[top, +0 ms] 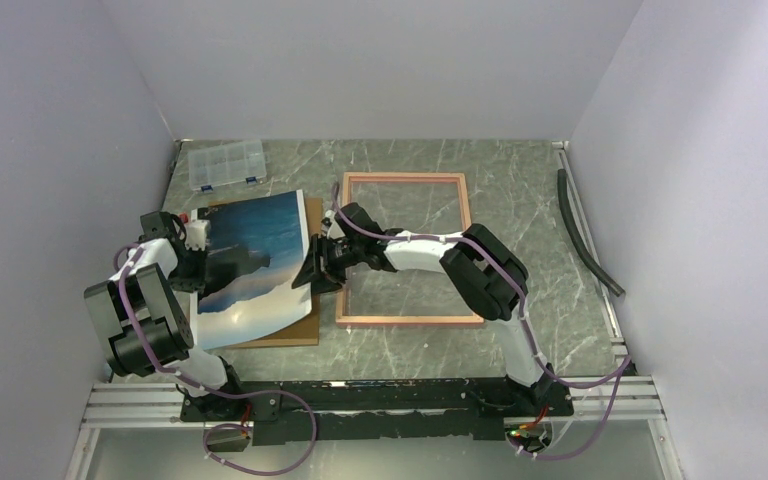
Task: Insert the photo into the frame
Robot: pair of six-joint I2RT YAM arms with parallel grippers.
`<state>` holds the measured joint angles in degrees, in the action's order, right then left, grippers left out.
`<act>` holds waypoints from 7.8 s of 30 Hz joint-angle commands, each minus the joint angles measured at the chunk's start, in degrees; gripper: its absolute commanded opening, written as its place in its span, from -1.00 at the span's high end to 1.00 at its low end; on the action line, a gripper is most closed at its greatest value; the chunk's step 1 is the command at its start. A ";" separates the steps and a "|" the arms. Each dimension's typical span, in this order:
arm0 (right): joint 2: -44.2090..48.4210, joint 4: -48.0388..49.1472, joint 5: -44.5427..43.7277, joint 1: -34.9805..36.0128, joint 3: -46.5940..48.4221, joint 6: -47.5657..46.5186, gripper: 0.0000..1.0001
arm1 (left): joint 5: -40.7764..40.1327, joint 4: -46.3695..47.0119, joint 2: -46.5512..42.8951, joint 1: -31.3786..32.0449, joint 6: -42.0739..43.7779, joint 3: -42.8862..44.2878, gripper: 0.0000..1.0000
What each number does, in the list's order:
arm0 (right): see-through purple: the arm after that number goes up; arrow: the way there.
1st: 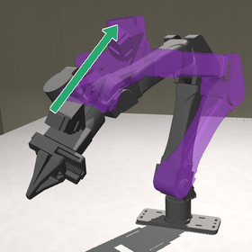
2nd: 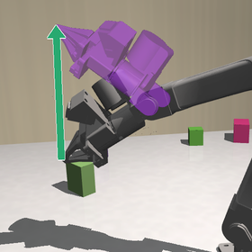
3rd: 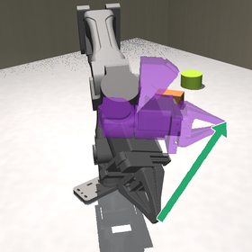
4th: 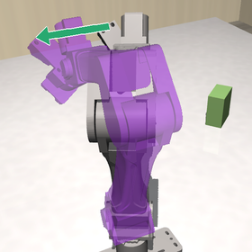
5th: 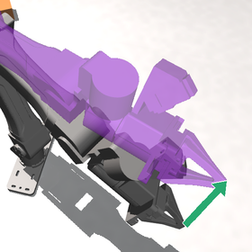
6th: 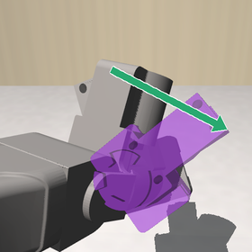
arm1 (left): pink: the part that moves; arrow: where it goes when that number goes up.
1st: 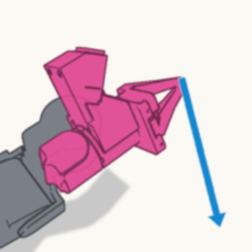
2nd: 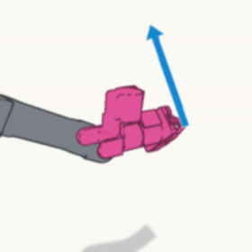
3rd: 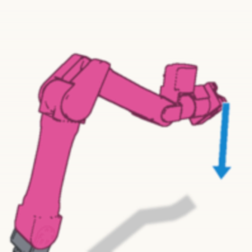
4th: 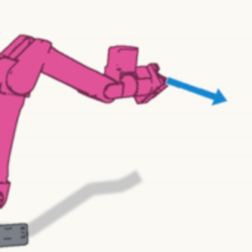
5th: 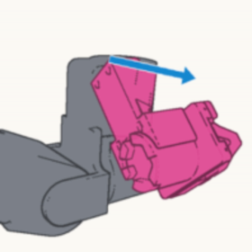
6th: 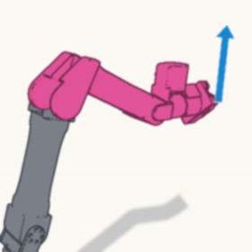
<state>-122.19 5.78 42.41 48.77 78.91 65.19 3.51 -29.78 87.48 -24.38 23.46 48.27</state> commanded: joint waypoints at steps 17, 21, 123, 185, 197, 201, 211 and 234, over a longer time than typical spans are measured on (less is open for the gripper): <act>1.23 -8.46 -7.67 0.14 5.33 -5.13 0.70 | 8.66 -11.19 -0.09 -0.96 -2.06 7.76 0.21; 3.98 -14.43 -10.23 -0.06 8.32 -11.73 0.98 | 11.86 -17.15 -0.63 -1.99 -2.74 12.99 0.05; 14.93 -56.77 -42.79 -2.43 11.67 -16.68 1.00 | 17.47 -22.80 -7.61 3.75 -1.60 18.80 -0.07; -11.56 -41.71 -35.36 2.94 33.25 -18.98 -0.62 | -0.80 -7.01 8.91 -9.66 9.75 12.43 -0.07; -14.93 -40.41 -33.34 2.75 34.46 -16.11 -0.68 | 0.07 -8.13 12.17 -0.87 5.08 11.87 0.05; -14.90 -35.72 -29.91 2.72 33.17 -14.43 -0.69 | 1.59 -8.33 12.84 -0.16 4.33 11.44 0.10; -9.25 -19.02 -21.36 1.54 28.50 -7.19 -0.68 | 5.66 -9.39 12.19 3.37 2.09 10.07 0.67; -0.73 -30.94 -31.87 1.82 26.37 -14.51 -0.61 | 6.56 -15.82 8.64 4.50 1.95 14.04 0.63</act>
<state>-118.19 -10.85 19.77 49.58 97.78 59.22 5.87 -38.70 97.73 -17.08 26.26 59.77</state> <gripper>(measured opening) 0.800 0.170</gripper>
